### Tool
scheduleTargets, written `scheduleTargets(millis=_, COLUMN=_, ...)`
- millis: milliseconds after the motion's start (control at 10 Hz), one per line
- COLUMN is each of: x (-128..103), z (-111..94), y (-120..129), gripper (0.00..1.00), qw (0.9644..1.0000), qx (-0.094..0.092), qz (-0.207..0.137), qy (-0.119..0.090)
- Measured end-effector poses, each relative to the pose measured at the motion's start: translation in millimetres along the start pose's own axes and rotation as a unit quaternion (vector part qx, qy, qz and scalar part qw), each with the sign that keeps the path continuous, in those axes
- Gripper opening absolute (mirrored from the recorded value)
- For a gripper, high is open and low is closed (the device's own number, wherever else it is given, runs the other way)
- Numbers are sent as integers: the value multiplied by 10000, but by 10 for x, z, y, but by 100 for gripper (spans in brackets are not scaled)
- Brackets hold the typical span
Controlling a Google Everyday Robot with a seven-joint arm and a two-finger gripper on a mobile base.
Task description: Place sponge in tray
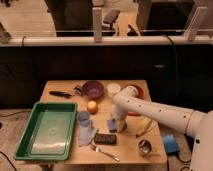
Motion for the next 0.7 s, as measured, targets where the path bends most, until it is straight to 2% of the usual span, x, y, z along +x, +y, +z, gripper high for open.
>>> scheduleTargets(millis=100, x=-2, z=-9, y=-2, gripper=5, qw=10000, qx=3, qz=0, qy=-2)
scheduleTargets(millis=200, x=-3, z=-19, y=0, gripper=0, qw=10000, qx=0, qz=-2, qy=-2)
scheduleTargets(millis=500, x=-19, z=-49, y=-15, gripper=0, qw=10000, qx=25, qz=-59, qy=20)
scheduleTargets(millis=700, x=-65, z=-217, y=-63, gripper=0, qw=9997, qx=154, qz=-206, qy=44)
